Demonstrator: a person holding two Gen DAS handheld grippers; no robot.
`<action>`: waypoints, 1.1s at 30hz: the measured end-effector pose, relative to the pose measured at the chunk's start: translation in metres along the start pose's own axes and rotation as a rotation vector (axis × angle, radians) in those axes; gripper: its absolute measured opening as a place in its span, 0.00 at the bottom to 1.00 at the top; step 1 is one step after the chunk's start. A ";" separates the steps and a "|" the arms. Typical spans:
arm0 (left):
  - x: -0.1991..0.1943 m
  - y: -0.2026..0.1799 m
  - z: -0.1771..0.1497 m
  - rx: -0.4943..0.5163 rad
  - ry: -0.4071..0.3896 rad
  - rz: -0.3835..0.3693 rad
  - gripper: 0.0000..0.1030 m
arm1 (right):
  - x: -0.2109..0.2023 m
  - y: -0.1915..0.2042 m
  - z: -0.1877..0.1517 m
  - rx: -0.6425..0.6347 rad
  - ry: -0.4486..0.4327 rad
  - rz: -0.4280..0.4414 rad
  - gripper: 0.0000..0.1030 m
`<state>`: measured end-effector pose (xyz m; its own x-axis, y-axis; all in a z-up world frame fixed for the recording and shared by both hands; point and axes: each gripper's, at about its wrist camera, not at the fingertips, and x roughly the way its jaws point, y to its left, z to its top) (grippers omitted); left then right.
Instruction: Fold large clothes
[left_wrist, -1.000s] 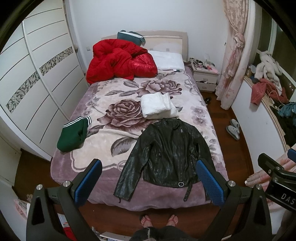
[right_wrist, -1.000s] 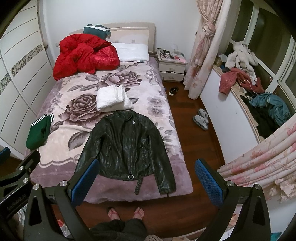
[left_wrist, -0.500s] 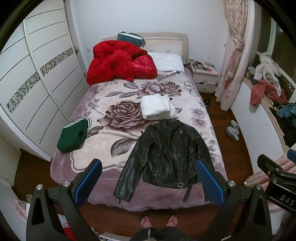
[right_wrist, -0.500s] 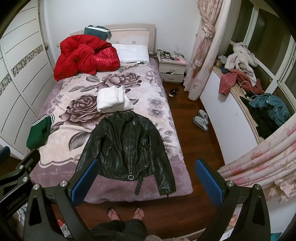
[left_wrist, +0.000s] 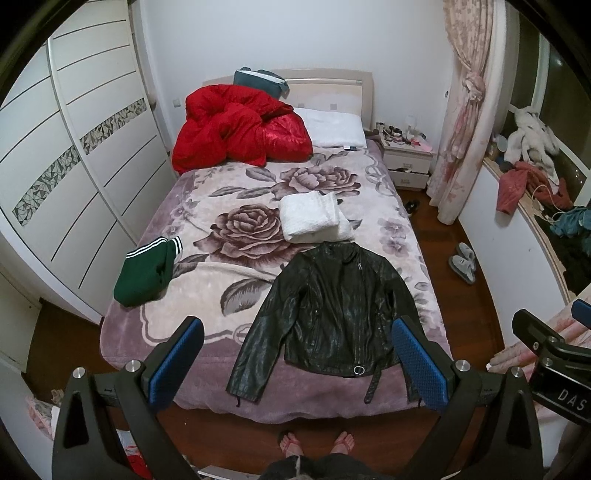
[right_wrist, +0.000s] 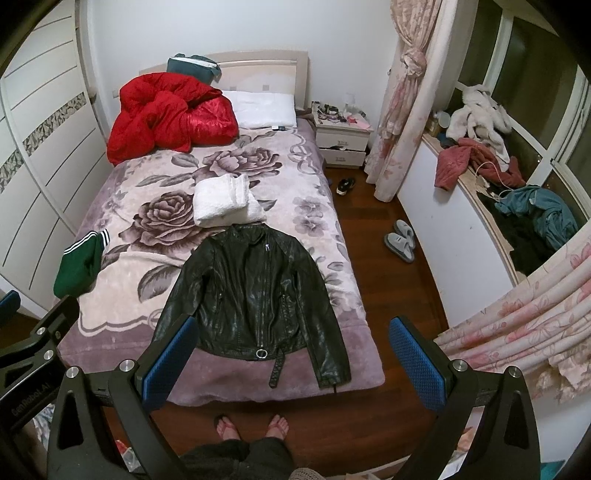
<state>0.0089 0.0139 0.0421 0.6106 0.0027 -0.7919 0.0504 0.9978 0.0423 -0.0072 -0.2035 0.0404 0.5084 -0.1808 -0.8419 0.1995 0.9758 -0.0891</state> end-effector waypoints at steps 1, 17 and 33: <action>-0.001 -0.001 0.002 -0.001 0.000 0.000 1.00 | 0.000 0.000 0.001 0.000 -0.001 -0.001 1.00; -0.002 0.002 0.003 0.001 -0.003 -0.018 1.00 | -0.002 0.001 0.002 0.002 -0.004 -0.006 1.00; 0.057 0.020 0.007 0.008 0.023 -0.019 1.00 | 0.055 0.026 0.033 0.082 0.052 0.021 1.00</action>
<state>0.0500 0.0339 0.0025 0.5908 -0.0142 -0.8067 0.0680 0.9972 0.0322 0.0536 -0.1923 0.0098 0.4695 -0.1521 -0.8697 0.2583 0.9656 -0.0294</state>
